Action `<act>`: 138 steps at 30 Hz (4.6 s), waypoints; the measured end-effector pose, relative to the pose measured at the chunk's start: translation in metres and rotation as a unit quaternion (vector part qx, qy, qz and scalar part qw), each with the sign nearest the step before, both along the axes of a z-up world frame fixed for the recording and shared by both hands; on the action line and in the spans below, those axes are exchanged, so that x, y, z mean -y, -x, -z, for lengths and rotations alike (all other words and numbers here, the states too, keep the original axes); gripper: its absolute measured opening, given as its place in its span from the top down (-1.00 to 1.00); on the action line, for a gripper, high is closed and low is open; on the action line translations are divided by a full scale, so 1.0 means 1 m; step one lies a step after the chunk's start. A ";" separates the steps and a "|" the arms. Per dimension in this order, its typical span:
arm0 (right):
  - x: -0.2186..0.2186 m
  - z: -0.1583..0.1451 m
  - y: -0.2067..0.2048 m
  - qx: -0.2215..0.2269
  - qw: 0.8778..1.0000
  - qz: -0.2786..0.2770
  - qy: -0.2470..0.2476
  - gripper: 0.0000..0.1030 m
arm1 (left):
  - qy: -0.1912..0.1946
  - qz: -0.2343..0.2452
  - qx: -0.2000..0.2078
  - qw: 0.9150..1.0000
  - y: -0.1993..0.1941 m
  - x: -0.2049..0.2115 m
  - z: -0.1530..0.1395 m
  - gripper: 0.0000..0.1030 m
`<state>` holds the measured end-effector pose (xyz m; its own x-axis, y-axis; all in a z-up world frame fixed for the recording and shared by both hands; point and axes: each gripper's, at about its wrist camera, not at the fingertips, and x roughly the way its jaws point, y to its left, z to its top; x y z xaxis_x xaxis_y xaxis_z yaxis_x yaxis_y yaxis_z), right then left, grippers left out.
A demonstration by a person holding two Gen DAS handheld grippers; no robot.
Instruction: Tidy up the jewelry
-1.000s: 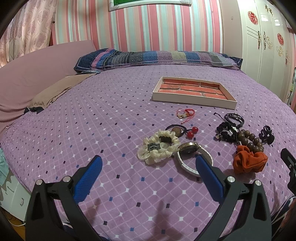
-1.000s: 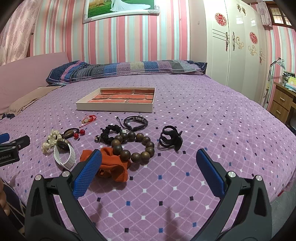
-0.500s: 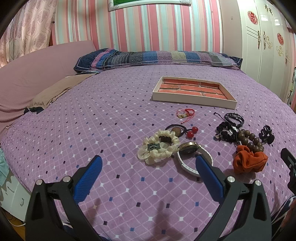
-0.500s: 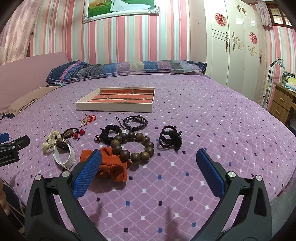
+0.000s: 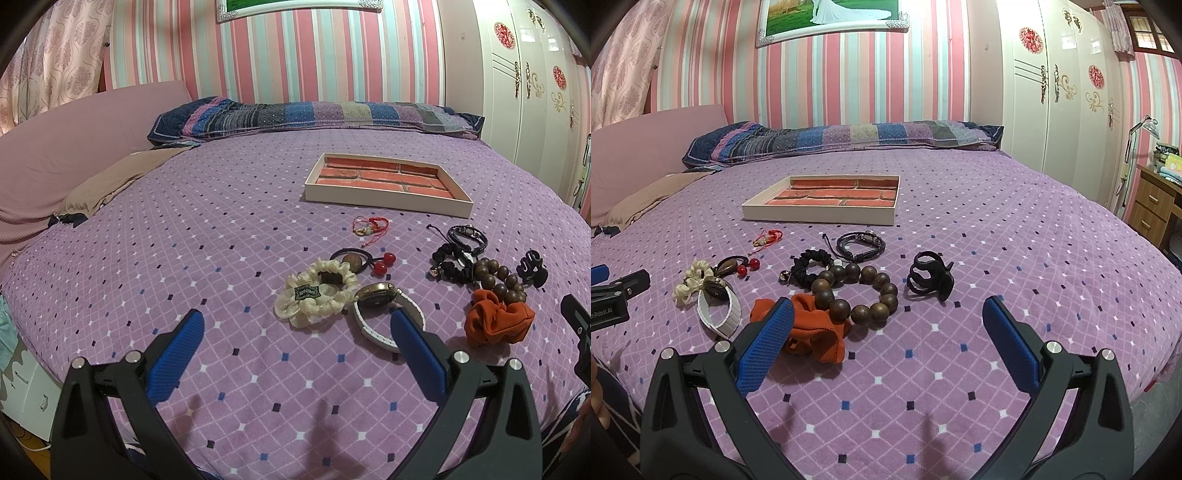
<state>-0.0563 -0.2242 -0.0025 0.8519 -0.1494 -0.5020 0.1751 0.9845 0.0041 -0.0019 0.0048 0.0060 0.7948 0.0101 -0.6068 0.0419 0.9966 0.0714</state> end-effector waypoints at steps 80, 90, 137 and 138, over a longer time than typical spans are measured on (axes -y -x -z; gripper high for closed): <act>0.011 -0.023 -0.159 -0.056 0.998 -0.005 0.014 -0.92 | 0.019 0.035 -0.100 0.994 -0.156 0.023 -0.017 -0.91; 0.019 -0.024 -0.210 -0.069 0.997 0.001 0.017 -0.92 | 0.016 0.066 -0.105 0.992 -0.215 0.054 -0.022 -0.91; 0.029 0.067 -0.243 -0.151 0.987 -0.047 -0.024 0.46 | 0.036 0.137 -0.168 0.976 -0.263 0.076 0.069 0.34; 0.029 0.066 -0.244 -0.152 0.987 -0.049 -0.025 0.51 | 0.039 0.138 -0.169 0.975 -0.264 0.076 0.069 0.37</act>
<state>0.1876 -0.2530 -0.0690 0.6706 -0.0430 -0.7406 0.0803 0.9967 0.0149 0.2619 -0.0708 -0.0628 0.5161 -0.2328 -0.8243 0.3164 0.9461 -0.0691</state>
